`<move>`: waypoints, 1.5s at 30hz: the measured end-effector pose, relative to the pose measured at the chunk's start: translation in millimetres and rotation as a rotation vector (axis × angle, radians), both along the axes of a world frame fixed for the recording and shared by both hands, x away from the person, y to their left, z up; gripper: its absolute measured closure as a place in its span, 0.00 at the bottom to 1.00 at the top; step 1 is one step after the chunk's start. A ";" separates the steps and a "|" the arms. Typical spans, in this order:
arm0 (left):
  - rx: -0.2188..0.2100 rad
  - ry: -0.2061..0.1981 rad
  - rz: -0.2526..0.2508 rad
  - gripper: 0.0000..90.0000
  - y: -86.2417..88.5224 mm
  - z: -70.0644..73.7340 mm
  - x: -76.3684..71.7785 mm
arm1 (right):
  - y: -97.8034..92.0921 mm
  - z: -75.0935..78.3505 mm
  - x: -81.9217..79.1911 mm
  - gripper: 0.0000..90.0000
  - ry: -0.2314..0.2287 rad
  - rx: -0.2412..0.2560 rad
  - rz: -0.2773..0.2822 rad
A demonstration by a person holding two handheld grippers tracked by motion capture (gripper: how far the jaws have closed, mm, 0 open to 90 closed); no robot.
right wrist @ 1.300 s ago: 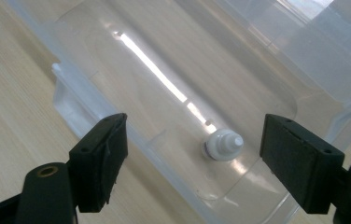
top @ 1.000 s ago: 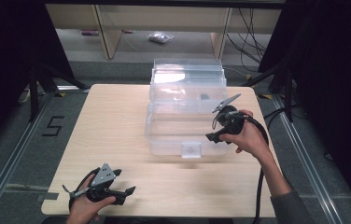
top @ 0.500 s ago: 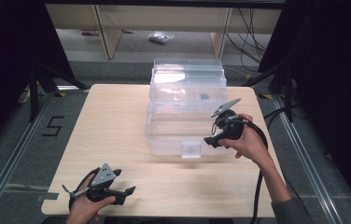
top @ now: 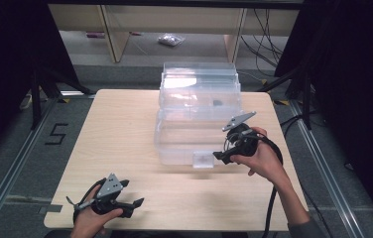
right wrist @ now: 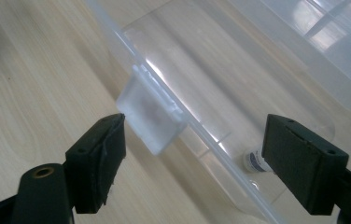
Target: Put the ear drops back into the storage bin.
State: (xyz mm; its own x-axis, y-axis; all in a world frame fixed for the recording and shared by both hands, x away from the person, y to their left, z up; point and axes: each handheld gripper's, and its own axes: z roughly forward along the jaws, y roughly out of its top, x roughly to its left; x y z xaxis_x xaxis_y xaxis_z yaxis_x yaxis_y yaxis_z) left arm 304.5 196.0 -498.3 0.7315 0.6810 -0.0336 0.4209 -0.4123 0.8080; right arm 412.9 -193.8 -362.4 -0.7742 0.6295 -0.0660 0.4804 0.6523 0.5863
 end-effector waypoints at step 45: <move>-0.003 0.003 0.006 0.19 -0.9 0.4 -0.8 | 9.9 -25.4 -32.0 0.23 -0.030 0.055 0.069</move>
